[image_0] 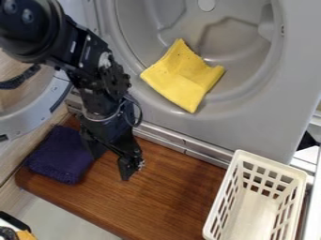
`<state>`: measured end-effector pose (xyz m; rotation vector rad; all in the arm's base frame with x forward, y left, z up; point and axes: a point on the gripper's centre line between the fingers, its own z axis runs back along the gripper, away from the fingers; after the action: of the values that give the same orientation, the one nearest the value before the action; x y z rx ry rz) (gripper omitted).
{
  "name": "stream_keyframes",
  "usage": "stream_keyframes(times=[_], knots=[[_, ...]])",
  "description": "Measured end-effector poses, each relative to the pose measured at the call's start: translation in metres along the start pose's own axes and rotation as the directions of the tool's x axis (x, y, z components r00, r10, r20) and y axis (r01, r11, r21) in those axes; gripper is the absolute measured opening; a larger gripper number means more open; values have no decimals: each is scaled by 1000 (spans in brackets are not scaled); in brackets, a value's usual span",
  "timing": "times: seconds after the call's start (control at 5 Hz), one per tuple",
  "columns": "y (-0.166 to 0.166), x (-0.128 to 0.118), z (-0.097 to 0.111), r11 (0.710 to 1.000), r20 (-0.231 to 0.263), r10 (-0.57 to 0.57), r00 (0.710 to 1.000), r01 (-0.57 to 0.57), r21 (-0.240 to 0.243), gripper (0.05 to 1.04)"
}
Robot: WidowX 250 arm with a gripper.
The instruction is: Moved the basket to the left side of the table
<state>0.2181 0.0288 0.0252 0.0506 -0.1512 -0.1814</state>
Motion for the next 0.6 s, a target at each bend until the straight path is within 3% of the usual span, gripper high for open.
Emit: stream_keyframes(times=[0.2,0.6], knots=[[-1,-2,-3,1000,-16,1,1000,-1,-5,1001],[-55,50,2,1000,-20,0,1000,0,2,1001]])
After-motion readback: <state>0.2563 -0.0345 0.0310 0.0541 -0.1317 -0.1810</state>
